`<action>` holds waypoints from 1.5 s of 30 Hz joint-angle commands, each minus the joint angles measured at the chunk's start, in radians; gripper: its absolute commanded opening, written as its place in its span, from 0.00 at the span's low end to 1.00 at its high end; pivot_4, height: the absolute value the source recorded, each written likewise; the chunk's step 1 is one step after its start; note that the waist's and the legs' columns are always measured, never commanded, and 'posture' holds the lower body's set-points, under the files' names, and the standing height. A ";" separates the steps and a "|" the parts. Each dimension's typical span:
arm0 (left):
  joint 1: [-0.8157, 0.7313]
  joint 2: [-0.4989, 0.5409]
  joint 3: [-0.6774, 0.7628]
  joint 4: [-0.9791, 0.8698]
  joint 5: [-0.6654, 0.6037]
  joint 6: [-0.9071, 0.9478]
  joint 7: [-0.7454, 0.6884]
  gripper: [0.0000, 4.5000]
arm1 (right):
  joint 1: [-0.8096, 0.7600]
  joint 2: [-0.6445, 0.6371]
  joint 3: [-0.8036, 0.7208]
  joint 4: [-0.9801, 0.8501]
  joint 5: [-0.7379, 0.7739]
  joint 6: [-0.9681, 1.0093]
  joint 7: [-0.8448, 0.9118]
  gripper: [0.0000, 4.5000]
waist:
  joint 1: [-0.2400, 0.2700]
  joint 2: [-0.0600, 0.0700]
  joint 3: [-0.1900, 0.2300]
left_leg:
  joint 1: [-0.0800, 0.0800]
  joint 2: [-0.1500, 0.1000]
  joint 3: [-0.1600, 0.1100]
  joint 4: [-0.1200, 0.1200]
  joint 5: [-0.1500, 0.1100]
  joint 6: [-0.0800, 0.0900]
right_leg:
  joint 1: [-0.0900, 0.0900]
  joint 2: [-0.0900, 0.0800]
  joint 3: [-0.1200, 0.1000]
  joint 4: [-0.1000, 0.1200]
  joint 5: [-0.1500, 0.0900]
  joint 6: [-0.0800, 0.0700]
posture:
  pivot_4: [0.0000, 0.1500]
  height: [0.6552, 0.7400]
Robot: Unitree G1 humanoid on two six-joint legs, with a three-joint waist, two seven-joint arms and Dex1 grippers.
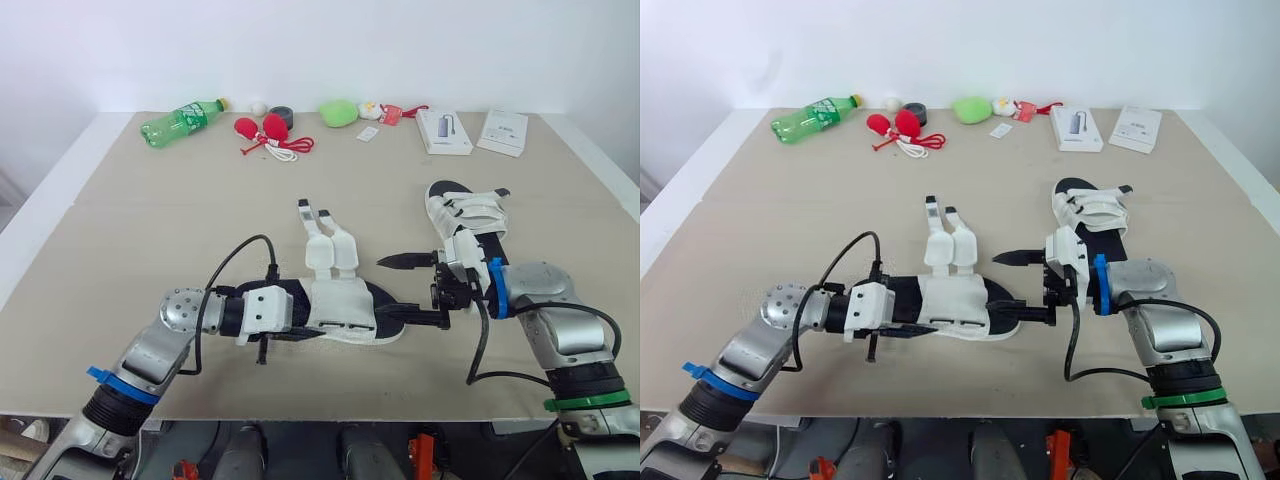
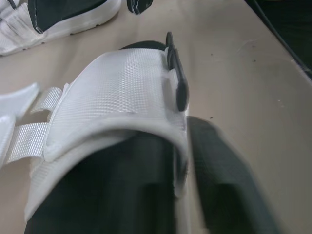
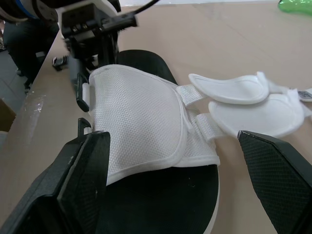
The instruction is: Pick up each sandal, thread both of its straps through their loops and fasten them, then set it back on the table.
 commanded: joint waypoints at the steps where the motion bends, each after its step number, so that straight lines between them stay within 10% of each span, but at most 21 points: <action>1: 0.005 0.035 0.040 -0.081 -0.054 0.059 -0.011 0.68 | -0.022 0.001 -0.010 -0.006 0.005 -0.015 0.010 1.00 | 0.000 0.000 0.000 | 0.000 0.000 0.000 0.000 0.000 0.000 | 0.000 0.000 0.000 0.000 0.000 0.000 | 1.00 1.00; 14: -0.162 0.230 0.196 0.010 -0.337 0.550 -0.095 0.79 | 0.045 -0.037 -0.017 -0.051 -0.001 -0.013 0.012 1.00 | 0.000 -0.001 0.000 | 0.000 0.000 0.000 0.000 0.000 0.000 | 0.000 0.000 -0.001 0.001 -0.001 0.001 | 1.00 1.00; 17: -0.215 0.145 0.220 0.079 -0.343 0.576 -0.010 0.79 | 0.068 -0.043 -0.008 -0.059 -0.013 -0.021 0.011 0.82 | 0.003 -0.001 0.000 | 0.000 0.000 0.000 0.000 0.000 0.000 | 0.000 0.000 0.000 0.001 -0.001 0.001 | 1.00 1.00; 24: -0.276 -0.003 0.243 0.211 -0.342 0.609 0.128 0.79 | 0.073 -0.037 0.015 -0.022 -0.080 -0.108 0.009 0.02 | -0.002 -0.001 0.000 | 0.000 0.000 0.000 0.001 0.000 0.000 | 0.000 0.001 -0.001 0.001 0.000 0.000 | 1.00 1.00; 45: -0.555 -0.121 0.220 0.667 -0.367 0.975 0.070 0.79 | 0.037 -0.026 0.124 -0.028 -0.182 -0.089 -0.013 0.01 | 0.000 -0.001 0.000 | -0.001 0.000 -0.001 0.006 0.000 0.000 | 0.001 0.001 -0.001 0.002 0.001 0.002 | 1.00 1.00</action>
